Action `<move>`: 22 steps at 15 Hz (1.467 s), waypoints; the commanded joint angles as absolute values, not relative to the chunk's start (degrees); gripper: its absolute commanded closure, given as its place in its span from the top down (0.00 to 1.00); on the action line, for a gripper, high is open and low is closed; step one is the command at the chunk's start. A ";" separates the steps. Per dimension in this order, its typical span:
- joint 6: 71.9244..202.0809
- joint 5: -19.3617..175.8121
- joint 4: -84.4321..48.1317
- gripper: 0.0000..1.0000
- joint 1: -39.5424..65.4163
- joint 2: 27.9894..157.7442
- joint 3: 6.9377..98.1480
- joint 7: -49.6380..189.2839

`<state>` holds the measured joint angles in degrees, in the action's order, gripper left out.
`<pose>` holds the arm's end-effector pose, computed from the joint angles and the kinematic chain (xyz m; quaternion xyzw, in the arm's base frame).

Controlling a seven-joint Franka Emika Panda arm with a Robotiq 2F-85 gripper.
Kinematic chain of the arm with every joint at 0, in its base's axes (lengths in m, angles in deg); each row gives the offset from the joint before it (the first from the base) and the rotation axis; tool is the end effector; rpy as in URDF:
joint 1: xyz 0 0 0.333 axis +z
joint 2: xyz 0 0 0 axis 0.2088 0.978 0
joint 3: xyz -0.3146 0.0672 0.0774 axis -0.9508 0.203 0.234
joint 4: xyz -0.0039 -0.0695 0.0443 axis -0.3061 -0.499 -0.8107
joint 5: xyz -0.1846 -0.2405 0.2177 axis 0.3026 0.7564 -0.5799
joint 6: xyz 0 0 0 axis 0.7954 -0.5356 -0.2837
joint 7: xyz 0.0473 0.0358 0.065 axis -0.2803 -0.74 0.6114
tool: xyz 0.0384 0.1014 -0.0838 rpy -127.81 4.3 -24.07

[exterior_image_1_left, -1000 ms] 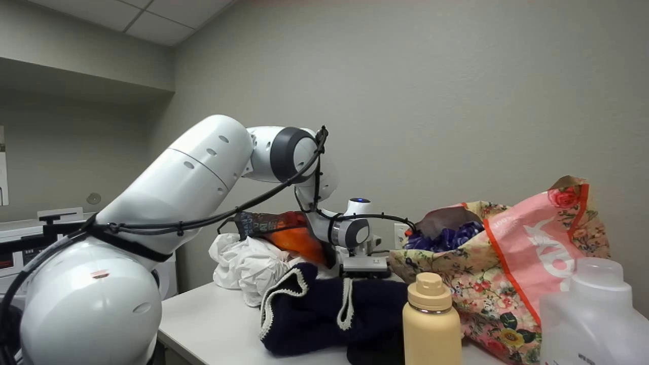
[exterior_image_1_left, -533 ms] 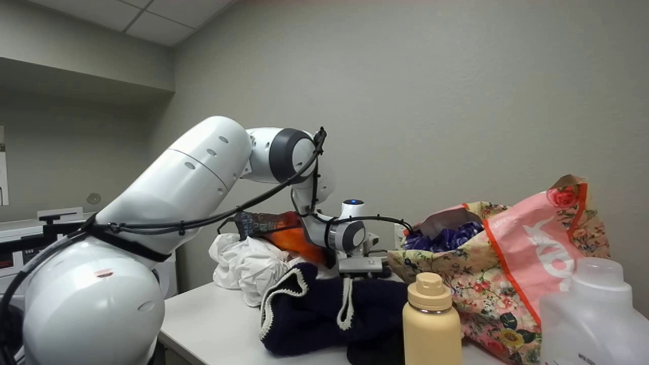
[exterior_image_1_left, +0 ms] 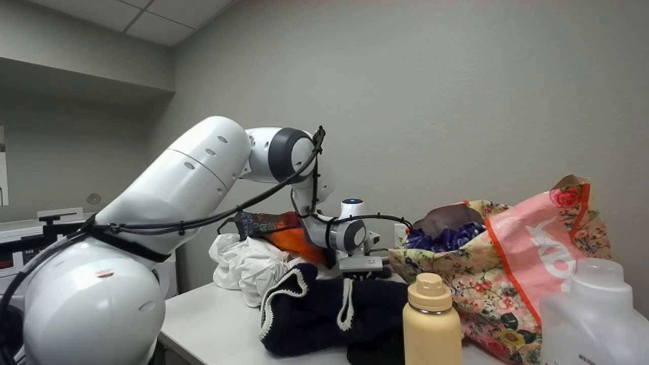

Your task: Move the socks to the left

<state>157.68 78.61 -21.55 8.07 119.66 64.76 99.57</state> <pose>0.7097 0.0406 0.1941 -0.9571 -0.2492 -0.1480 0.0034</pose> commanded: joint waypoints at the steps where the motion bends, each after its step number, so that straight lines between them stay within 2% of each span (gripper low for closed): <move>1: 156.87 77.16 -21.57 0.07 7.05 117.90 65.11 96.22; 6: 157.51 71.32 -16.86 0.07 6.28 115.52 64.93 87.58; 10: 158.66 64.84 -12.28 0.07 4.57 113.47 68.72 86.85; 16: 163.75 57.69 -3.40 0.07 4.34 113.35 78.27 92.49; 22: 164.18 58.14 3.47 0.06 4.07 116.34 93.49 102.29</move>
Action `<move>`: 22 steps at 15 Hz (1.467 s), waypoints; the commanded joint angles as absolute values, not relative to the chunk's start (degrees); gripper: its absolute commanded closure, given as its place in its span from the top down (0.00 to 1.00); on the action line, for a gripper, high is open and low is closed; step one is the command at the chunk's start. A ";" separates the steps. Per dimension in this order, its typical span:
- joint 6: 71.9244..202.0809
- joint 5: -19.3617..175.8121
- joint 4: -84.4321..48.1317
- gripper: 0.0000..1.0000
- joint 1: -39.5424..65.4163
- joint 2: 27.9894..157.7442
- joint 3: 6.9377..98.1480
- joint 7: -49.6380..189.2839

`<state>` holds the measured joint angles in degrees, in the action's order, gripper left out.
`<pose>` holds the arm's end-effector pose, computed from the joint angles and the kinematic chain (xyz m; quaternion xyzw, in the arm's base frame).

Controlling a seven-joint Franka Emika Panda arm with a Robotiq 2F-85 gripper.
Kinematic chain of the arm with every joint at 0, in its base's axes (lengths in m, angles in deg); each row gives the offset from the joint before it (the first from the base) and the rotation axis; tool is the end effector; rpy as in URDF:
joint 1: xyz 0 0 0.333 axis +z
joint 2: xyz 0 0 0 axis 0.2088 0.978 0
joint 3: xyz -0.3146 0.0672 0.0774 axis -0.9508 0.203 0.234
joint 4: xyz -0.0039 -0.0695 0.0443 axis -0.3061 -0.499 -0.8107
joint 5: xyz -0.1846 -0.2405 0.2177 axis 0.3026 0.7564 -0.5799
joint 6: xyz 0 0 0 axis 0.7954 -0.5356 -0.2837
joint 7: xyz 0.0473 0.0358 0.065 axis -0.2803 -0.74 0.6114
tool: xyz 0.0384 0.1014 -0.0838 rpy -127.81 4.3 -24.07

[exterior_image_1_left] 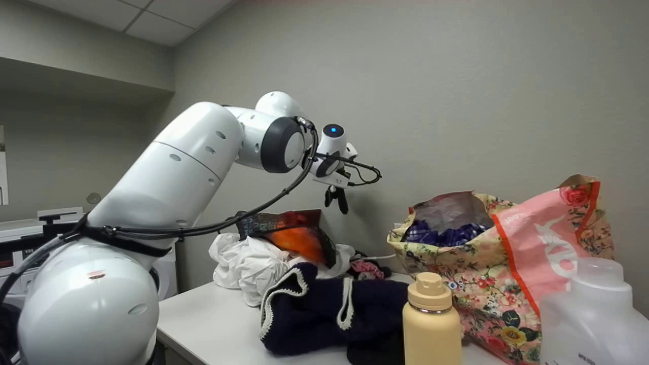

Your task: Move the socks to the left

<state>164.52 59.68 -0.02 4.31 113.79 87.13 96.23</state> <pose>0.7692 0.1694 0.5105 -0.8609 -0.1314 -0.4414 0.2163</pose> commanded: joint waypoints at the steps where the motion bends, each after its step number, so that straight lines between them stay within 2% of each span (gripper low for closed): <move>1: 163.60 58.17 3.49 0.06 4.07 116.93 96.10 104.18; 3: 163.21 59.36 2.44 0.06 4.91 117.89 98.69 105.95; 5: 163.41 61.21 0.95 0.07 6.96 118.41 97.16 104.99; 6: 162.78 61.88 0.77 0.31 7.47 118.95 96.49 104.92; 8: 163.14 63.62 0.82 0.41 8.67 119.91 94.32 104.56; 12: 162.02 65.69 1.37 0.71 9.04 121.14 91.05 103.65; 16: 163.65 68.37 1.46 0.99 10.29 120.59 82.26 99.69; 22: 167.26 73.71 0.91 1.00 13.37 121.09 63.67 87.23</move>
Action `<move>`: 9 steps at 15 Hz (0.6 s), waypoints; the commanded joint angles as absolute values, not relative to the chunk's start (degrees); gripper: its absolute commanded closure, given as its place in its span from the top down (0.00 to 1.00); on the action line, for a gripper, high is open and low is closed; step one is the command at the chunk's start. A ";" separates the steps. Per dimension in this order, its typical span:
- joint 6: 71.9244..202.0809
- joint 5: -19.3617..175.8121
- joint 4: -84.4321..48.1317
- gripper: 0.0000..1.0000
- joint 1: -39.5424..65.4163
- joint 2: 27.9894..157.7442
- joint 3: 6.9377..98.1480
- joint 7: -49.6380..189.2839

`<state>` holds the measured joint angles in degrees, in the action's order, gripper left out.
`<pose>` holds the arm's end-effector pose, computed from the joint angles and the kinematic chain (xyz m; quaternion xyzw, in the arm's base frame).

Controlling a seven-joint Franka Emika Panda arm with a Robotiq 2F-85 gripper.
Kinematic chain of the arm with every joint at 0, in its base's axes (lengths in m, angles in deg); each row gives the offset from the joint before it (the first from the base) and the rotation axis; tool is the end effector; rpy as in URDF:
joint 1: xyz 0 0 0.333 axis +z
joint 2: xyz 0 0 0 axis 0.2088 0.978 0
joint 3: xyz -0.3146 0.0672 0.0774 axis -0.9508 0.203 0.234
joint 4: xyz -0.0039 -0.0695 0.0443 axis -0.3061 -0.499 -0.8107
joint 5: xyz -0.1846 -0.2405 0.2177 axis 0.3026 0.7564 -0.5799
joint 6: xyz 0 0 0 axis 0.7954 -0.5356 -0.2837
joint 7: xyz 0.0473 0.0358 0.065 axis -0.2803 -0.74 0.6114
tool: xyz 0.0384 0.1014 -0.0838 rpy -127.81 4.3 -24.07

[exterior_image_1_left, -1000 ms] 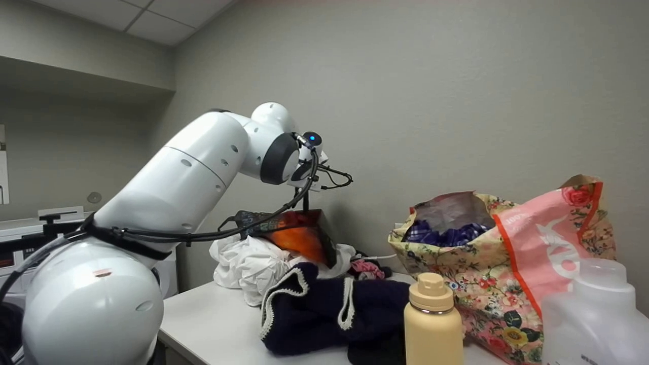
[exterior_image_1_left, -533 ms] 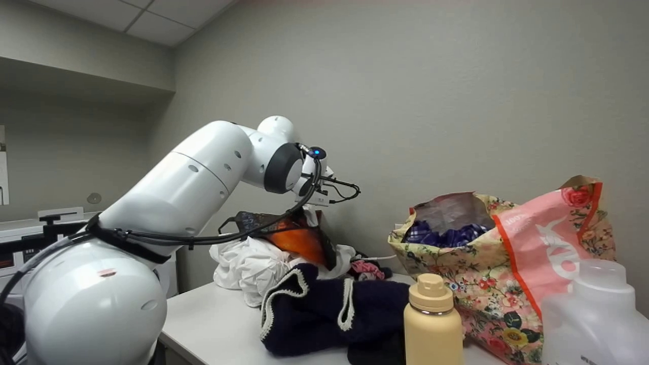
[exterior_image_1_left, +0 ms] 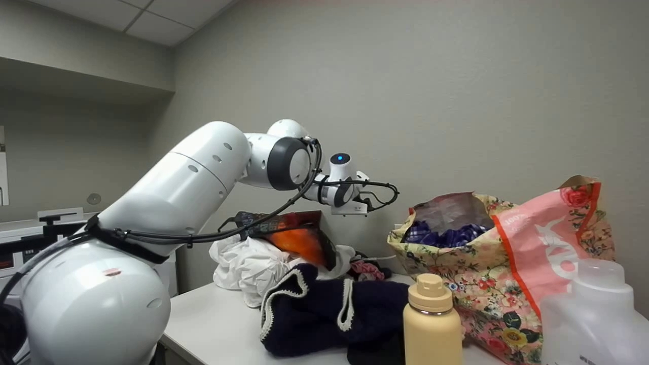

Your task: Move the socks to the left

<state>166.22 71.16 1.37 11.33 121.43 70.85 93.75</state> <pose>0.8022 0.1211 0.3901 -0.8985 -0.1666 -0.4002 0.0697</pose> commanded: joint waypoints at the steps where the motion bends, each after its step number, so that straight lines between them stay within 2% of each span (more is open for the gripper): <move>1: 166.38 74.49 0.68 1.00 13.70 121.21 61.55 85.47; 4: 161.58 76.12 -0.34 1.00 13.59 121.29 58.76 83.49; 9: 154.41 76.11 0.08 1.00 13.19 122.59 59.44 84.32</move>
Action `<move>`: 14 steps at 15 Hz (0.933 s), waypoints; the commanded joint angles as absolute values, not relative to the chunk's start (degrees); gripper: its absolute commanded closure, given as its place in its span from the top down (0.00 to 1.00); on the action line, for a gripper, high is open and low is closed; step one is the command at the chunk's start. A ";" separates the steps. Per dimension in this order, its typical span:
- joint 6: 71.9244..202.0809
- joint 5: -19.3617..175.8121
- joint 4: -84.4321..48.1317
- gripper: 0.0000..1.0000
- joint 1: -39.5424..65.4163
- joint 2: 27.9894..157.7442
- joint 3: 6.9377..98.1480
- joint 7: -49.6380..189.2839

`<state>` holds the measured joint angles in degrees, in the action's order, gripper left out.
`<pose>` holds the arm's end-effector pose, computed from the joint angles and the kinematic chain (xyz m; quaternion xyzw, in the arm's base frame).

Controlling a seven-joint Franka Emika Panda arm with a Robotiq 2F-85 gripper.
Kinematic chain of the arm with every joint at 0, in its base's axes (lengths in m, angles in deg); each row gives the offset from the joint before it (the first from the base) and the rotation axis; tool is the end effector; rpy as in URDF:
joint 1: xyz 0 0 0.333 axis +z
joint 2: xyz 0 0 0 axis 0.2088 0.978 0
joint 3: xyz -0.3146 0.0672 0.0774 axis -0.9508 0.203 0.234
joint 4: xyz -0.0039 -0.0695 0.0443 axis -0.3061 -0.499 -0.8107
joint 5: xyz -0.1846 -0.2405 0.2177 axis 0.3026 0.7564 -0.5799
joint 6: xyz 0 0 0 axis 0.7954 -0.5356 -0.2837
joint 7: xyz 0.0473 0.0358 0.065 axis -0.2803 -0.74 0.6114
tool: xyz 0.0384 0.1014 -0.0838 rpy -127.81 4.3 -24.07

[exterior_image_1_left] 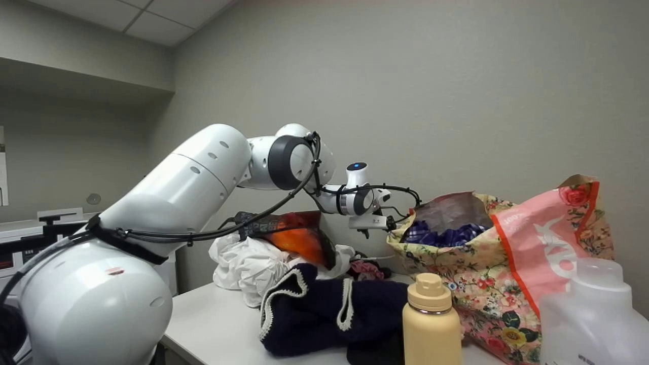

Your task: Move the socks to the left

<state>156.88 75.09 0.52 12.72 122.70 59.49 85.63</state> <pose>0.8015 0.0384 0.3286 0.9487 0.1090 0.2967 0.0027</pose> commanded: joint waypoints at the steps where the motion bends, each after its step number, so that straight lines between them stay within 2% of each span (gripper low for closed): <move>1: 153.77 76.05 0.19 1.00 13.26 122.97 59.65 84.49; 11: 149.45 75.46 -3.06 1.00 14.87 127.70 60.78 83.89; 13: 150.79 75.87 -4.17 0.72 15.38 127.84 60.71 84.08; 14: 151.37 76.15 -4.59 0.66 15.86 127.83 60.30 83.60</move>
